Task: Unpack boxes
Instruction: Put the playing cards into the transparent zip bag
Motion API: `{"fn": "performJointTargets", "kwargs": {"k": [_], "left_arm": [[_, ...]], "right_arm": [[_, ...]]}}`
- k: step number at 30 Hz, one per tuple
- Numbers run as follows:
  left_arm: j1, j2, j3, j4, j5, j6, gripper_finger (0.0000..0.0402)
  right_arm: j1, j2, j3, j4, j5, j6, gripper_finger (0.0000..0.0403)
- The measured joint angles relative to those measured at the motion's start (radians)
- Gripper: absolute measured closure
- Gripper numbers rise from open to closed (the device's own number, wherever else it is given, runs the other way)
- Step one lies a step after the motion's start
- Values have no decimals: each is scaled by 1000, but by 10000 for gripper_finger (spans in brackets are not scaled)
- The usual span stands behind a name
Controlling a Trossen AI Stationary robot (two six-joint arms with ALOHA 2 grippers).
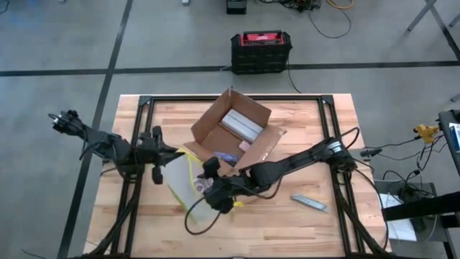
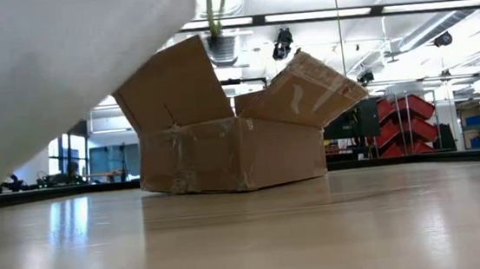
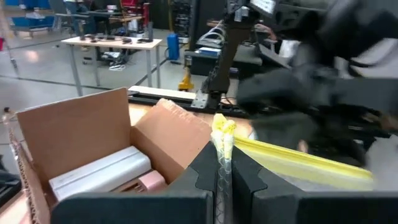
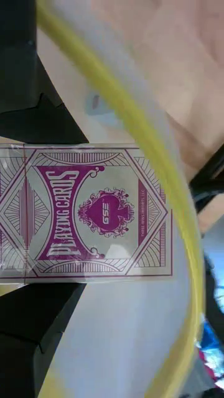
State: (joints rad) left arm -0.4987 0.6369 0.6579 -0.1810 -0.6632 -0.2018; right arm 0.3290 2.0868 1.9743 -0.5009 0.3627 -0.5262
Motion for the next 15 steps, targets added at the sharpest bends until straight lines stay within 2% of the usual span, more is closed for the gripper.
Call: {"fn": "performJointTargets", "kwargs": {"k": [6, 12, 15], "left_arm": [[5, 26, 0, 69, 21, 84, 401], [6, 44, -5, 95, 46, 89, 401], [6, 47, -26, 94, 50, 80, 401]], "right_arm": [[-30, 107, 107, -50, -10, -17, 124], [-63, 167, 185, -108, -4, 43, 123], [-72, 172, 192, -123, -9, 66, 81]]}}
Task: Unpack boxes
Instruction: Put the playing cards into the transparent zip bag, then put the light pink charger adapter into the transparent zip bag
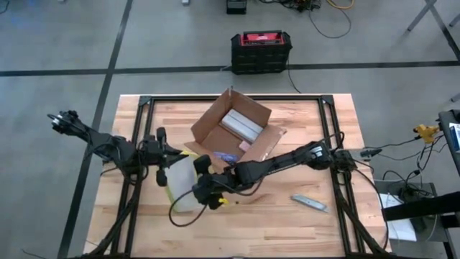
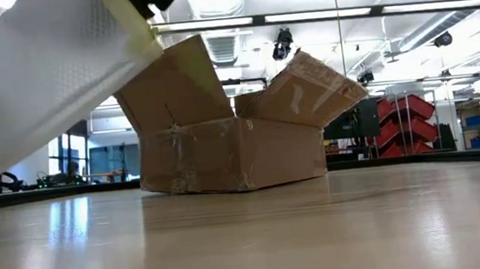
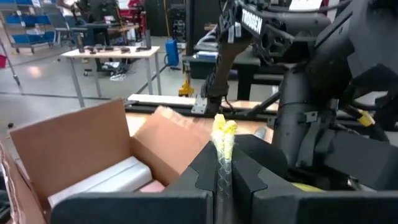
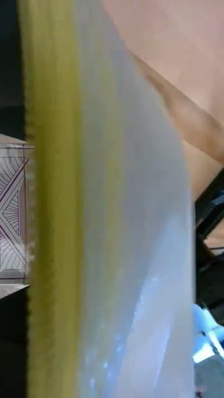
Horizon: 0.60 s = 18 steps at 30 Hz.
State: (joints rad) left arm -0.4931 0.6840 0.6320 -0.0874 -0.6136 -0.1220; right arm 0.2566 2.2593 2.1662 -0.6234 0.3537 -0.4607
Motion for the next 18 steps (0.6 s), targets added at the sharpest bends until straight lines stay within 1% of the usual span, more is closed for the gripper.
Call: {"fn": "performJointTargets", "kwargs": {"k": [3, 5, 8, 11, 14, 18], "left_arm": [[0, -4, -21, 0, 0, -20, 401], [-1, -11, -28, 1, 4, -23, 401], [-1, -27, -47, 12, 6, -25, 401], [-1, -46, -80, 61, 7, -17, 401], [-2, -73, -123, 68, 36, -18, 401], [-2, -116, -211, 175, 73, 19, 401]], "right_arm": [[-2, -5, 1, 6, 5, 17, 36], [-2, -15, 1, -2, 5, 21, 22], [-2, -30, 2, -4, 7, 26, 18], [-4, -45, 2, -24, 13, 52, 22], [-4, -75, 2, -89, 13, 78, 24], [1, -140, 2, -255, 6, 124, 24]]}}
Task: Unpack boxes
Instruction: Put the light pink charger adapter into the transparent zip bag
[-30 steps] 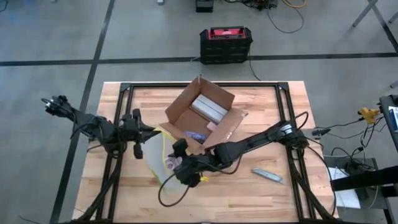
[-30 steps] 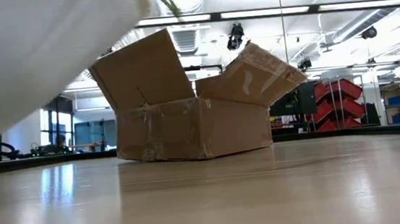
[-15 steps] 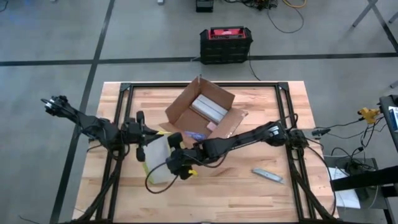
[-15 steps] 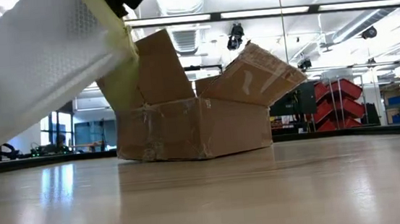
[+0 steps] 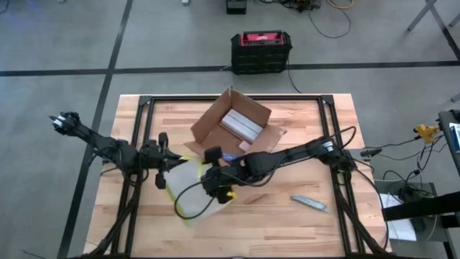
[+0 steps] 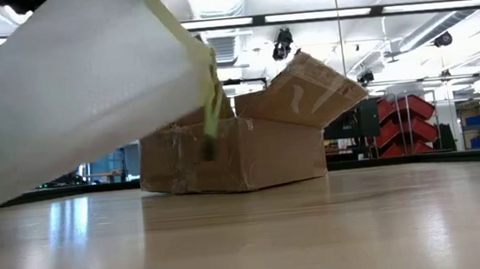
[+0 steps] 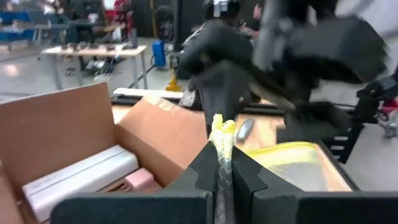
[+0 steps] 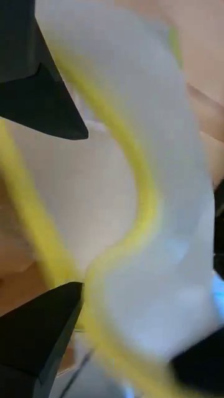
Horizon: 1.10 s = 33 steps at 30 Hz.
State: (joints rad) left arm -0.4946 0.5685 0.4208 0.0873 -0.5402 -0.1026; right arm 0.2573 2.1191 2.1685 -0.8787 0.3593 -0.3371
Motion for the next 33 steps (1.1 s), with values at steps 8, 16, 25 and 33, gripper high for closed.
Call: {"fn": "performJointTargets", "kwargs": {"k": [8, 16, 25, 33], "left_arm": [[-2, -61, -165, 212, 111, 57, 401], [-3, -68, -178, 239, 168, 99, 401], [-3, -78, -176, 240, 167, 93, 401], [-4, -79, -176, 242, 131, 83, 401]], "right_arm": [[-77, -158, -75, -261, 1, 178, 24], [-247, -224, -282, -298, -90, 251, 24], [-396, -139, -425, -45, -184, 363, 23], [-462, -38, -422, -38, -308, 392, 23]]}}
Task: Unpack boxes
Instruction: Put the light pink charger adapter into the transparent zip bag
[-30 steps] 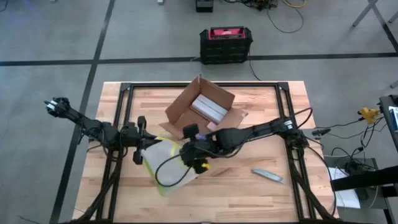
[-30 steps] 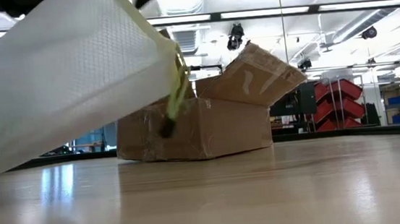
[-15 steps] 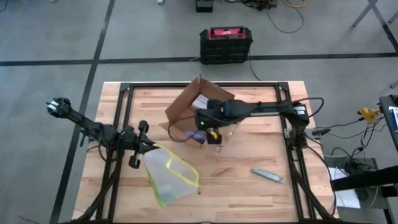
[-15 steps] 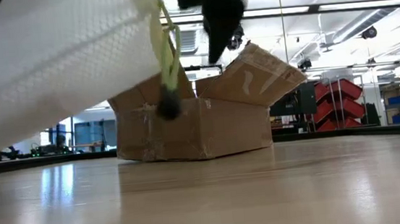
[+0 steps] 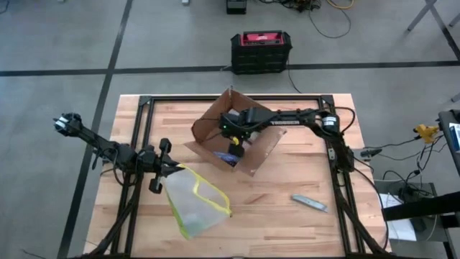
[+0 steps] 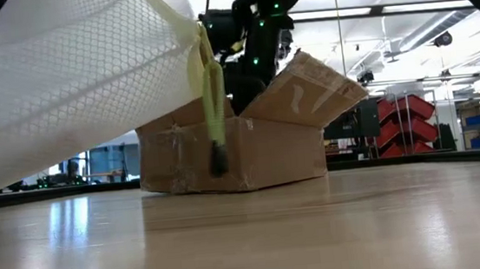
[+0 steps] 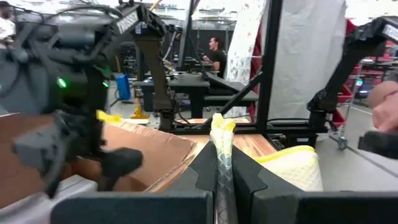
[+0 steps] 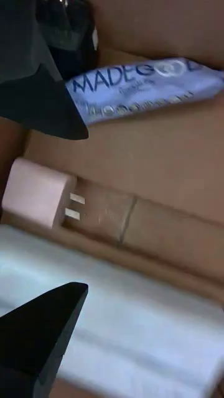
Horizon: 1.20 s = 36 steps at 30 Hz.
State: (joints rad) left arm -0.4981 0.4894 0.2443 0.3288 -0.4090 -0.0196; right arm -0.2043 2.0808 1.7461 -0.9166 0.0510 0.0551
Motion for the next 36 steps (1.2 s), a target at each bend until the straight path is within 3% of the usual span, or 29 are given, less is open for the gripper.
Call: {"fn": "performJointTargets", "kwargs": {"k": [12, 18, 22, 31, 36], "left_arm": [[1, -1, 0, -11, -28, 3, 401], [1, 0, 0, -47, -27, 4, 401], [1, 0, 0, -69, -28, 4, 401], [1, -1, 0, -86, -27, 11, 401], [1, -1, 0, -86, -27, 11, 401]], "right_arm": [[-23, 99, 17, -102, -107, 115, 23], [-43, 100, 17, -170, -112, 176, 31], [-53, 105, 17, -208, -132, 211, 78], [-54, 107, 16, -201, -160, 225, 245], [-53, 107, 39, -195, -156, 208, 247]]}}
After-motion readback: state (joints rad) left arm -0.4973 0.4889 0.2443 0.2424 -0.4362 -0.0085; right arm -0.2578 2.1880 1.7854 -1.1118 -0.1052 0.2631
